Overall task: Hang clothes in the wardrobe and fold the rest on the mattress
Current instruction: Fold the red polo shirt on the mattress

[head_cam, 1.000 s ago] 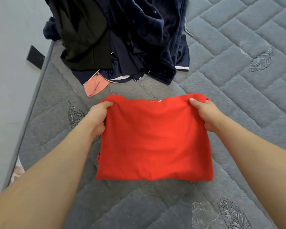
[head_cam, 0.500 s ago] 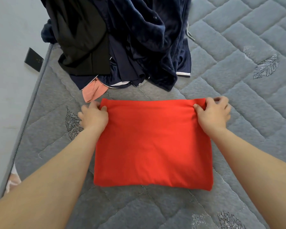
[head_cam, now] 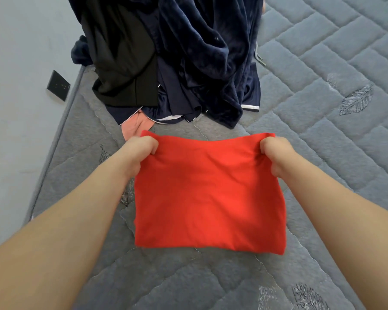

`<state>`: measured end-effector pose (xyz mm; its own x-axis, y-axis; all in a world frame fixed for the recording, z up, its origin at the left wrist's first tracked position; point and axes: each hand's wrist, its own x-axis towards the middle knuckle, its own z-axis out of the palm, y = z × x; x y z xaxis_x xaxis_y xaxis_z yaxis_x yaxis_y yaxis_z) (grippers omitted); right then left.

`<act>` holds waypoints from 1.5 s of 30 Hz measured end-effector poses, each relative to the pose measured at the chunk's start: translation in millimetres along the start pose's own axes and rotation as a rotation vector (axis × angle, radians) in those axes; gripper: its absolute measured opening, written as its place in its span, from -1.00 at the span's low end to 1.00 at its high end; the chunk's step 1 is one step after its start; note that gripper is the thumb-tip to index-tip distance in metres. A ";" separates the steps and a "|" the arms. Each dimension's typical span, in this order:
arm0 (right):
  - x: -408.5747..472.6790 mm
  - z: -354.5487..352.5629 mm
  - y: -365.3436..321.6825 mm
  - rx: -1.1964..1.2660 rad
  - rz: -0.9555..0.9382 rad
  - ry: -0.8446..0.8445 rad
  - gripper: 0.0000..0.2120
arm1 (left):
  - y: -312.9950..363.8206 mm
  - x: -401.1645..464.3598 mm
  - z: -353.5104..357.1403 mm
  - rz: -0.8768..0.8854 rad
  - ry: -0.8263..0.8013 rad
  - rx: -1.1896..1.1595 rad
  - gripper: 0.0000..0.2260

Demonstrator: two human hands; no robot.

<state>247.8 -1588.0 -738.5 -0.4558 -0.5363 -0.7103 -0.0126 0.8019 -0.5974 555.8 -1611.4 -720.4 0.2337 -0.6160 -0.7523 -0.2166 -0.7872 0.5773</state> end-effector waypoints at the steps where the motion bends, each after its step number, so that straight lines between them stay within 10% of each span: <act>1: -8.4 -1.8 -6.5 0.074 -0.027 -0.038 -0.76 | 7.5 -9.2 -5.4 0.056 0.000 -0.025 -0.76; 10: -126.8 -70.6 -73.2 0.440 -0.477 -0.270 -0.67 | 58.7 -143.6 -91.9 0.734 0.027 -0.037 -0.64; 17: -134.2 -90.1 48.5 -0.305 -0.777 -0.273 -0.40 | -94.3 -190.2 -74.1 1.039 -0.044 0.660 -0.38; 21: -116.5 -88.0 171.8 -0.867 -0.902 -0.280 -0.56 | -224.9 -169.2 -52.7 0.920 -0.307 1.050 -0.50; 30: -110.3 -84.4 236.0 -1.298 -1.106 -0.109 -0.48 | -288.8 -137.2 -44.2 1.230 -0.125 1.349 -0.80; 38: -106.8 -82.1 203.8 -1.344 -0.801 -0.217 -0.57 | -265.3 -133.7 -52.4 0.751 -0.287 1.127 -0.73; 45: -134.4 -75.5 201.6 -1.647 -0.863 0.035 -0.51 | -231.9 -139.3 -42.9 0.628 -0.639 1.517 -0.58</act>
<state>239.3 -1334.4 -735.3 0.1306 -0.8958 -0.4247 -0.9549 -0.2289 0.1892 614.2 -1344.2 -735.9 -0.5173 -0.3890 -0.7623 -0.8169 0.4900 0.3043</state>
